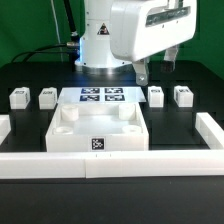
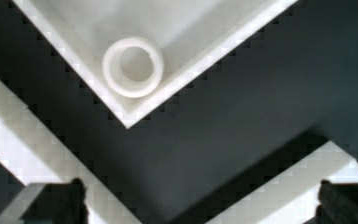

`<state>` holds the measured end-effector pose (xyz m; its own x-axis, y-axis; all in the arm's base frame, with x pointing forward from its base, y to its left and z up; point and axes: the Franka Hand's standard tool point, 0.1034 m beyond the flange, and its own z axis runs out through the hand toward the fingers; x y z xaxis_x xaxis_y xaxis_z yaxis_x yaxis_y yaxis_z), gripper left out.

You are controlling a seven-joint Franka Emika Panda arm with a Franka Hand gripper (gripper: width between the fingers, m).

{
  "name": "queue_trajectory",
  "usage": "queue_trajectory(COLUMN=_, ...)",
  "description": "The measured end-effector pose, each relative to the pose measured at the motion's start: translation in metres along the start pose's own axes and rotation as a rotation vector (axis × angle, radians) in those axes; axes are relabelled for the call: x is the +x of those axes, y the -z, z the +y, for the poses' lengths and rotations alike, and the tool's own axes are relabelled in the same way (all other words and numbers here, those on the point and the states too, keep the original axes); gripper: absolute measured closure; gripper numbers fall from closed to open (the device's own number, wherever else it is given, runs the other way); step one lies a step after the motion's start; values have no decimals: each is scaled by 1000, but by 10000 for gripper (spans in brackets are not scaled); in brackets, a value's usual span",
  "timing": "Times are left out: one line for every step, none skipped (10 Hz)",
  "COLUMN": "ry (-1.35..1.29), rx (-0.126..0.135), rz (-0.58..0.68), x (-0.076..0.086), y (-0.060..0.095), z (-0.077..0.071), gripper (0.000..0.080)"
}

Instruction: Assemble square table

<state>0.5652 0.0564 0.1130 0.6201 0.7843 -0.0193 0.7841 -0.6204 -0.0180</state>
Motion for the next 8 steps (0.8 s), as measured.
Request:
queue_trajectory(ry=0, rx=0, rz=0, x=0, y=0, z=0, gripper=150)
queue_trajectory(ry=0, rx=0, rz=0, x=0, y=0, z=0, gripper=150)
queue_trajectory(ry=0, rx=0, rz=0, x=0, y=0, z=0, gripper=150)
queue_trajectory(ry=0, rx=0, rz=0, x=0, y=0, z=0, gripper=150)
queue_trajectory(ry=0, rx=0, rz=0, x=0, y=0, z=0, gripper=150)
queue_trajectory(ry=0, rx=0, rz=0, x=0, y=0, z=0, gripper=150)
queue_trajectory(ry=0, rx=0, rz=0, x=0, y=0, z=0, gripper=150)
queue_trajectory(ry=0, rx=1, rz=0, x=0, y=0, z=0, gripper=150)
